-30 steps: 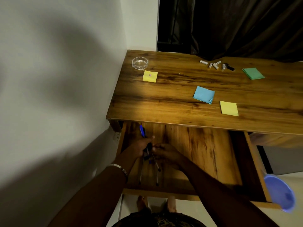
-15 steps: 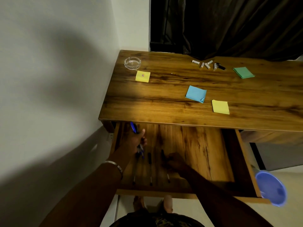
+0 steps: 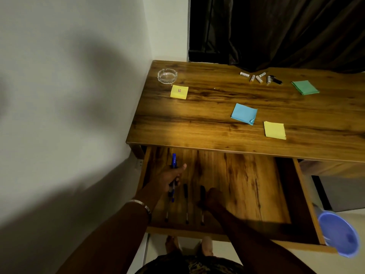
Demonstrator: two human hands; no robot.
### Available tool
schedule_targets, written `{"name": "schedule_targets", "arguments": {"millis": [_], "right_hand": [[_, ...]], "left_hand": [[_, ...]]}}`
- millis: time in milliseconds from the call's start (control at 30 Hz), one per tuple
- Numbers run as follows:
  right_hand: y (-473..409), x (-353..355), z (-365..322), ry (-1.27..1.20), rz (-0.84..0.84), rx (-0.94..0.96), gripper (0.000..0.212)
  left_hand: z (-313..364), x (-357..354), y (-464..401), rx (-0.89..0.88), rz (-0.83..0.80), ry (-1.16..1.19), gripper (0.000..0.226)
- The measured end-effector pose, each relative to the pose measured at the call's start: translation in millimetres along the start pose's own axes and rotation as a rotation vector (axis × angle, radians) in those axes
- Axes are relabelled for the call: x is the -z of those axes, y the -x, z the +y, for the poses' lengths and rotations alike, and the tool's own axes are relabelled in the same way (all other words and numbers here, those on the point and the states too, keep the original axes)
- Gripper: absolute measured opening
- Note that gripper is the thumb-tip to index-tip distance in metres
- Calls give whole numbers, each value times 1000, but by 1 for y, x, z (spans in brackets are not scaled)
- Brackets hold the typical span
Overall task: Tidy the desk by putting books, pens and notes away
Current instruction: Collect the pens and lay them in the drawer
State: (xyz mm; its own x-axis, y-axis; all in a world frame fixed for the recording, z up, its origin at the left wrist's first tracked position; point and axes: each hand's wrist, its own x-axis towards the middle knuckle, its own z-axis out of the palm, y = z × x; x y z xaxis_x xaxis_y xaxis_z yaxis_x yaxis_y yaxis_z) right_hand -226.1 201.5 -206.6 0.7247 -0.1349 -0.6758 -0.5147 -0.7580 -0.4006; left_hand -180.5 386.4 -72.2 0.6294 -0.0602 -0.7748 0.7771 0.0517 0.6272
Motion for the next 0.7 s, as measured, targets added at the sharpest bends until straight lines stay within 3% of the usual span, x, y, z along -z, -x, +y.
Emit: {"name": "schedule_targets", "arguments": {"millis": [133, 200, 233, 333, 400, 467, 533, 700], "right_hand": [[9, 4, -2, -99, 26, -9, 64], [18, 7, -8, -277, 110, -63, 88], [23, 13, -14, -317, 160, -93, 90], [37, 39, -34, -362, 273, -52, 58], [51, 58, -51, -560, 243, 85, 39], [64, 71, -65, -749, 112, 168, 30], [70, 79, -75, -847, 13, 163, 23], [57, 84, -64, -875, 66, 143, 13]], "left_hand": [[-3, -3, -4, 0, -14, 1, 28], [-2, -6, -6, 15, -22, 10, 17], [0, -8, -6, 29, -32, 23, 12], [3, -14, -2, 66, -71, 24, 20], [2, -19, -2, 72, -115, -38, 25], [0, -25, -4, 39, -166, -74, 19], [-3, -30, -8, -24, -189, -86, 28], [-2, -49, -2, -94, -200, -136, 19]]}}
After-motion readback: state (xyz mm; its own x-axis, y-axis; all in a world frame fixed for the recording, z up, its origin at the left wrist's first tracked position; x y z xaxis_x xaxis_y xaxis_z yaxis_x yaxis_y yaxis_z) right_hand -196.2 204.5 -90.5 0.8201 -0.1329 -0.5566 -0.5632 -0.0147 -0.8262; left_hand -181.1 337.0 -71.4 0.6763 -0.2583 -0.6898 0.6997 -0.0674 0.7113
